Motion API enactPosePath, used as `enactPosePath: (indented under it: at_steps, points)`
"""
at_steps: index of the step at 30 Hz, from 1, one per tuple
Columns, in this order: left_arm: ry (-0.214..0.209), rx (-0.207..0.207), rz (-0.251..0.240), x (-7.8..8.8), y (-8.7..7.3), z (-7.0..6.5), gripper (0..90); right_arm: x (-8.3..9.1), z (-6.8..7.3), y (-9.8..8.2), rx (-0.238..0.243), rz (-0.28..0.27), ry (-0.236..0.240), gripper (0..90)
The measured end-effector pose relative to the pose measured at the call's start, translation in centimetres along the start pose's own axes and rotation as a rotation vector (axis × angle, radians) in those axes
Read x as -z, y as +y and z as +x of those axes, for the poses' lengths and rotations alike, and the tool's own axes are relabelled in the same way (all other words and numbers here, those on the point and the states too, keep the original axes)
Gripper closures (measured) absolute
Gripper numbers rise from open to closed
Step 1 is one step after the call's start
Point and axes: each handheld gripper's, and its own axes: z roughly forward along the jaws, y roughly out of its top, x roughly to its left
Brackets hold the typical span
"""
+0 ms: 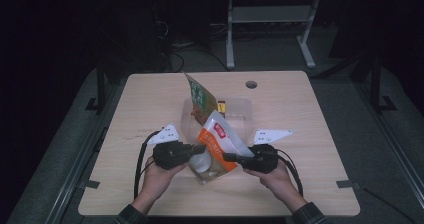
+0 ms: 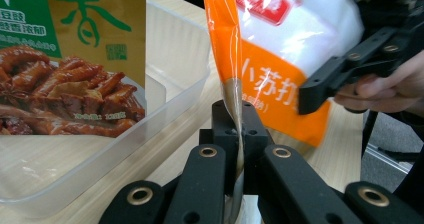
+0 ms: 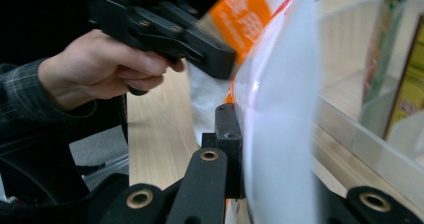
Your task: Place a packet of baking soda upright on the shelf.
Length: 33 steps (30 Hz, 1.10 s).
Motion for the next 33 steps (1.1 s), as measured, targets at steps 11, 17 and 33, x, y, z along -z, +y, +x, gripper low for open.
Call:
enactPosePath:
  at_steps: [11,17,33]
  points:
    - [-0.007,-0.013,0.037,-1.0,-0.4,-0.3,86.3,-0.5,1.1,0.6,0.055,0.016,0.048,90.0]
    - [0.009,-0.009,0.029,-0.6,-0.3,0.1,67.9,0.0,1.1,0.7,0.048,-0.008,0.066,90.0]
    - [0.085,-0.050,0.090,1.7,-2.1,1.7,30.0,2.3,1.6,1.6,0.135,0.009,0.025,90.0]
